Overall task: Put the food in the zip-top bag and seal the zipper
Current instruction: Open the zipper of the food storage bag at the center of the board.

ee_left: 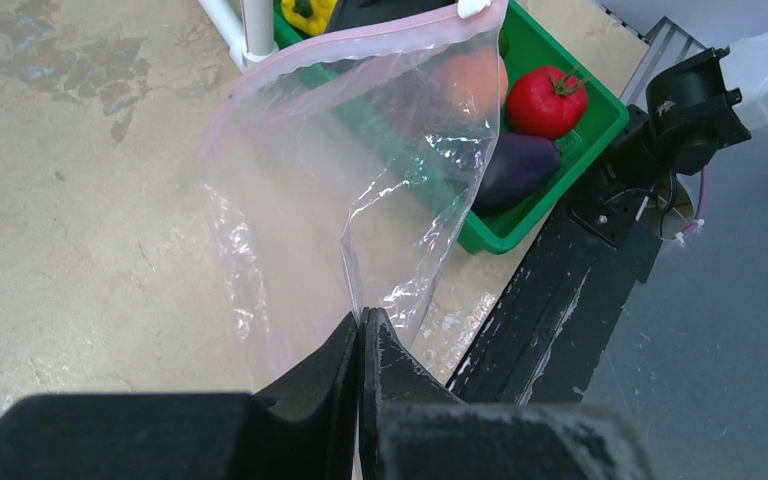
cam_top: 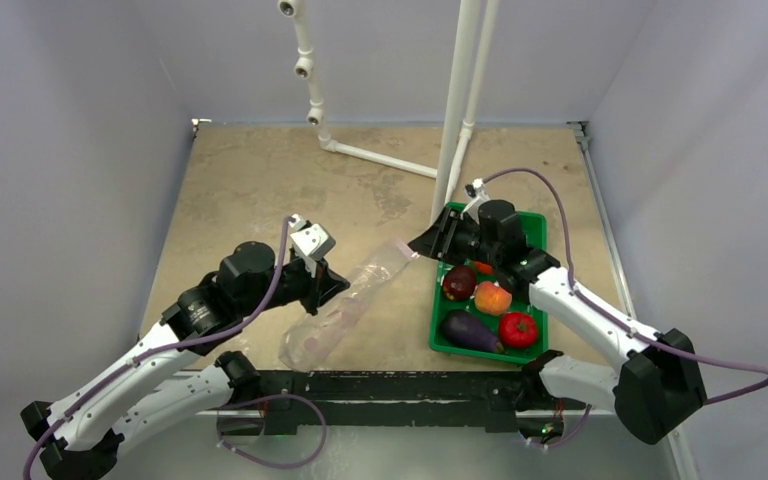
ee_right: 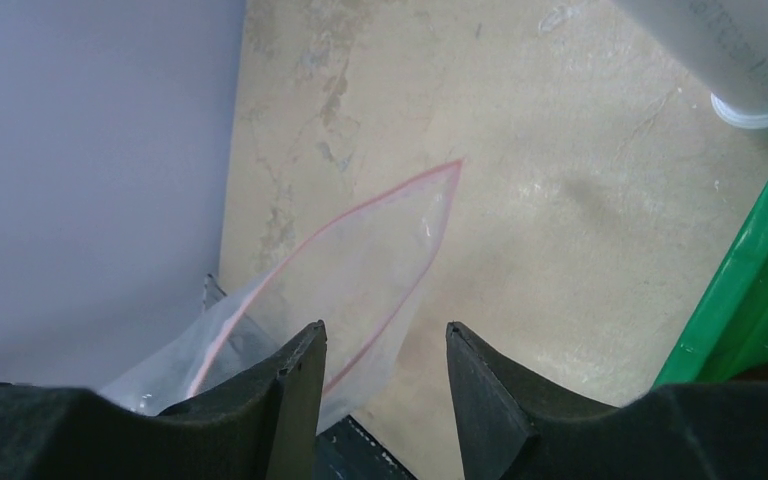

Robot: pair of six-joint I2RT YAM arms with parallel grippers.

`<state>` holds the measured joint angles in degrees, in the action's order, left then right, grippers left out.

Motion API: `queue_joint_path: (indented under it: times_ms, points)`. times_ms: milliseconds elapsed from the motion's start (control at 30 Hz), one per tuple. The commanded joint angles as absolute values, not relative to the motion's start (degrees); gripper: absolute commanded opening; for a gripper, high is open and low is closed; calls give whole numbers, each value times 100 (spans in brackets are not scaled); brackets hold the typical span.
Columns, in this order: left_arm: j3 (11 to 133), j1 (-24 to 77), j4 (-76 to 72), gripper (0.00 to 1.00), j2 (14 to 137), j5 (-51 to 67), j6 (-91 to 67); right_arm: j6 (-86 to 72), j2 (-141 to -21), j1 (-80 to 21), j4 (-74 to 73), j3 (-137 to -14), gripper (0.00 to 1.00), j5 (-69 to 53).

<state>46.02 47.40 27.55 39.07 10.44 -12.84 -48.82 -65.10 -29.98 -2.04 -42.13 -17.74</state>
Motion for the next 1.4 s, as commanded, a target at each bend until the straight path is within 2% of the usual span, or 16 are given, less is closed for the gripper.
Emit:
queue_joint_path:
  times_ms: [0, 500, 1100, 1367]
  points:
    - [4550, 4773, 2470, 0, 3849, 1190, -1209, -4625, -6445, -2998, 148, -4003, 50, -2206]
    - [4508, 4782, 2417, 0, 3893, 1362, -1200, -4981, -6416, -3017, 1165, -3106, 47, -3554]
    - [4496, 4832, 2423, 0, 3920, 1267, -1204, -5233, -6151, -3023, 1012, -2585, 47, -3433]
    - [4499, 4867, 2420, 0, 3972, 1301, -1206, -5567, -6285, -3030, 1450, -2232, 49, -3778]
